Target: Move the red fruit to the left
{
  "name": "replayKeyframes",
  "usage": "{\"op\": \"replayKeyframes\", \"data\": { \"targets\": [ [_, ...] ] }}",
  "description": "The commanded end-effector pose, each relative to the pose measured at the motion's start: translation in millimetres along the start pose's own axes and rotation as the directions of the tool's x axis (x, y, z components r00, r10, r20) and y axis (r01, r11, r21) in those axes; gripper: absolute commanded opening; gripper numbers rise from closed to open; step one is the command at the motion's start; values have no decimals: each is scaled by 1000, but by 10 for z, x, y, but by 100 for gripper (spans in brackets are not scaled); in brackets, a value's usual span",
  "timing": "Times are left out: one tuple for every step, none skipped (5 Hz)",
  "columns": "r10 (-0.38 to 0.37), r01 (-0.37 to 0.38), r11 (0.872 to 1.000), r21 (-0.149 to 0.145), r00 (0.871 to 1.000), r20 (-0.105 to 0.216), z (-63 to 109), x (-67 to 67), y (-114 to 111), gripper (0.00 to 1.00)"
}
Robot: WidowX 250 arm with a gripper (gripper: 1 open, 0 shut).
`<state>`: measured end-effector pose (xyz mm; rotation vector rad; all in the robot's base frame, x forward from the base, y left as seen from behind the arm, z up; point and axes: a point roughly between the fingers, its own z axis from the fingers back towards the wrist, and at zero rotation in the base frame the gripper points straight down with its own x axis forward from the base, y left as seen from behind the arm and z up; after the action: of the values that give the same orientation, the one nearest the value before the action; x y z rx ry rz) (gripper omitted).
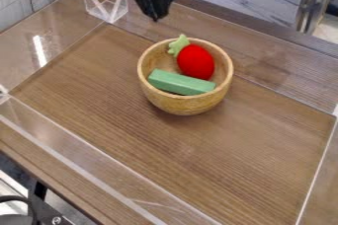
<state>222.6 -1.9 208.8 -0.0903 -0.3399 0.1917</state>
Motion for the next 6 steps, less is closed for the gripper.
{"op": "replayKeyframes", "data": {
  "targets": [
    [14,-14,1000,0,999,35,48,58,-12,0],
    [63,-63,998,20,998,31,-68,-58,-31,0],
    [117,-119,992,38,992,38,-133,-127,17,0],
    [177,-180,982,53,982,58,-28,-110,94,0],
    [231,-235,970,61,970,76,79,-100,122,0],
    [169,-172,984,44,983,65,108,-42,61,0]
  ]
}}
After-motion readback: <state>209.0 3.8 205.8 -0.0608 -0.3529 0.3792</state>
